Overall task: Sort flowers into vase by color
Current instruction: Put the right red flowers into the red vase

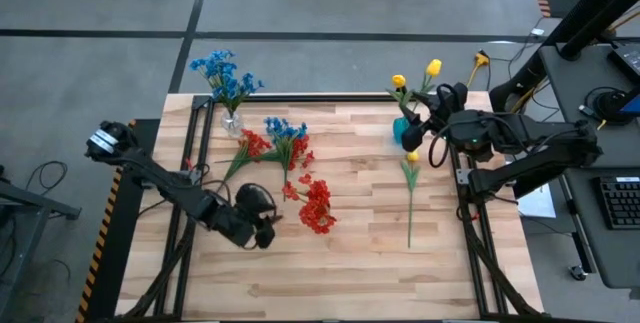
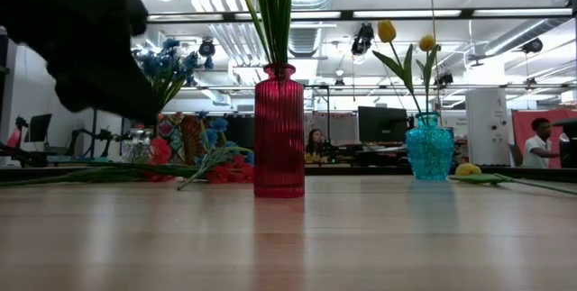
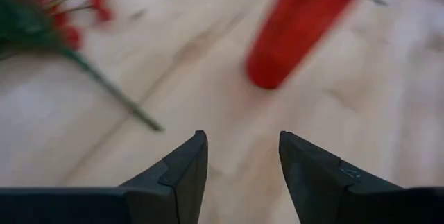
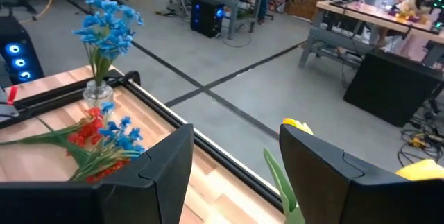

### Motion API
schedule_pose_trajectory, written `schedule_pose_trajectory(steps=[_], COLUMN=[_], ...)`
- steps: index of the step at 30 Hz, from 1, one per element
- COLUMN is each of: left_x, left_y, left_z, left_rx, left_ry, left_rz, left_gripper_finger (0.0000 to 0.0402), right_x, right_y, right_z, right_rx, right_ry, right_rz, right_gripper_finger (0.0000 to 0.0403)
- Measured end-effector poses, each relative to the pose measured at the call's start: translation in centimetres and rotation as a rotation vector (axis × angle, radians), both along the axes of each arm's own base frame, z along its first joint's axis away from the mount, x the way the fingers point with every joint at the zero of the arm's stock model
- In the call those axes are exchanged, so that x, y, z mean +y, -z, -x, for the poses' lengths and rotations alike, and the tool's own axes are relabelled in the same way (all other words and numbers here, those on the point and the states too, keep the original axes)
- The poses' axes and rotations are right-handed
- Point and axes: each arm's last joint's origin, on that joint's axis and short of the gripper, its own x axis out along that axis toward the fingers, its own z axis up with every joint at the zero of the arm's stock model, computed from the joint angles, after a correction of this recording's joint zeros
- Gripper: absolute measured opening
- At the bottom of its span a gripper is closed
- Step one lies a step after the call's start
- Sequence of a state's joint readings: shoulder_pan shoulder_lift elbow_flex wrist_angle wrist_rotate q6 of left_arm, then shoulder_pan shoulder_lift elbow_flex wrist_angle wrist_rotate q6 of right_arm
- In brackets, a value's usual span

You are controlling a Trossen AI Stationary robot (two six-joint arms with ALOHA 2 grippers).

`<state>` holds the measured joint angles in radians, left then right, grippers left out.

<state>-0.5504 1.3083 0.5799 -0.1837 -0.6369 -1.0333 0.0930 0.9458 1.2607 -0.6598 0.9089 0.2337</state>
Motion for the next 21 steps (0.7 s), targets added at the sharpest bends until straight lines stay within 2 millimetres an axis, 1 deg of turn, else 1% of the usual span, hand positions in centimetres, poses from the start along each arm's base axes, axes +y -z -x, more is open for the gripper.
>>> schedule_pose_trajectory(steps=[4,10,15,21], left_x=[2.1,4.5,5.6,6.4], left_y=[1.2,1.8,1.9,1.9], left_z=[-0.1,-1.0,-1.2,-1.3], left_rx=[0.021,0.051,0.055,0.094], left_ry=[-0.104,-0.196,-0.247,-0.244], left_rz=[0.004,-0.027,-0.028,-0.073], left_gripper_finger=[0.0162,0.0168,0.0193,0.0226], right_x=[0.2,0.7,0.9,0.9], right_y=[-0.5,-0.5,-0.6,-1.0], right_z=[-0.2,-1.0,-1.7,-2.3], right_rx=[0.007,0.026,0.046,0.059], right_ry=[-0.012,-0.034,-0.041,-0.048], right_rz=[0.004,0.011,0.021,0.036], right_gripper_finger=[0.0208,0.0208,0.0208,0.0208])
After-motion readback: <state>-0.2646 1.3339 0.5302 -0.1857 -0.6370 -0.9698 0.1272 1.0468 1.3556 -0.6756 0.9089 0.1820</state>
